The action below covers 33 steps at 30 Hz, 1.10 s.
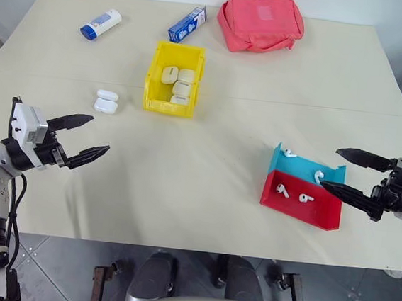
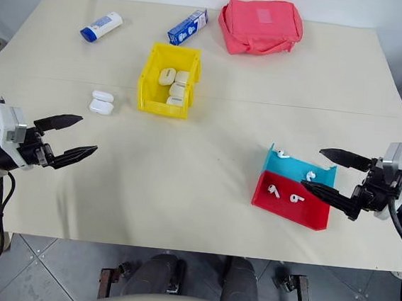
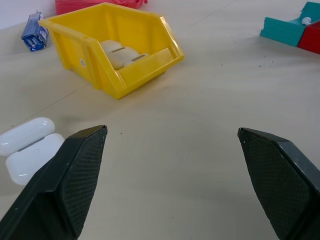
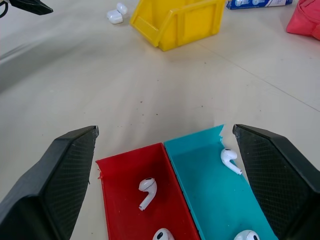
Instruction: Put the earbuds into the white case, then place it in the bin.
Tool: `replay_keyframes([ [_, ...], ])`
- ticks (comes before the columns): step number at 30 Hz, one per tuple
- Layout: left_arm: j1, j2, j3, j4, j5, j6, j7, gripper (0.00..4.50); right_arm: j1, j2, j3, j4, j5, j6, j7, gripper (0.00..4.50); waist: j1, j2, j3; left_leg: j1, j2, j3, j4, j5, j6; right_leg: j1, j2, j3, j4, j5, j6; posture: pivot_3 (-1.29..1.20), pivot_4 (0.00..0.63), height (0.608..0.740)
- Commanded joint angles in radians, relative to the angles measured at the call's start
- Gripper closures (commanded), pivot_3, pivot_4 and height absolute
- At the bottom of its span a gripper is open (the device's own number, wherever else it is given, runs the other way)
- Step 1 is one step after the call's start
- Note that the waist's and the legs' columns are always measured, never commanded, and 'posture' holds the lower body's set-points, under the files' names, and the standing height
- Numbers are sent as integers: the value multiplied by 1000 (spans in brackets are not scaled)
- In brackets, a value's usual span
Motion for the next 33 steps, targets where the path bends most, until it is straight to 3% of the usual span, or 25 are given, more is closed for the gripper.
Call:
replay_keyframes([
  [1,-47,3,9,1,5,-34,21,33,-5,-14,-12,-12,8,-5,-3,0,2,0,0,0,0,0,0,0,0,0,0,0,0,0,0,0,150,740],
  [3,-51,5,6,-23,27,24,96,33,-4,-12,-11,-15,9,-4,-5,0,2,0,0,0,0,0,0,0,0,0,0,0,0,0,0,0,150,740],
  [8,-20,16,31,-69,0,36,90,33,-10,-15,-7,-15,11,-1,-6,0,-2,0,1,0,0,0,0,0,0,0,0,0,0,0,-1,0,150,740],
  [17,234,98,198,-178,-31,133,96,33,-53,-36,14,26,7,-1,28,0,-3,1,2,0,3,2,0,-1,-2,-1,0,1,0,-1,-2,0,150,740],
  [24,341,73,279,-253,-44,138,123,33,-182,-36,105,115,-21,-22,67,0,2,-1,2,-1,4,1,0,-2,-3,-4,-2,1,-1,-2,-6,0,150,740],
  [28,324,84,270,-300,-15,157,185,33,-233,-31,140,133,-34,-37,81,0,1,-1,2,-2,6,2,0,-2,-4,-6,-1,1,0,-3,-8,0,150,740],
  [33,97,135,130,-348,63,384,414,33,-286,-23,177,114,-28,-40,95,0,10,-3,4,-2,6,2,0,0,-6,-6,4,0,1,-2,-9,0,150,740],
])
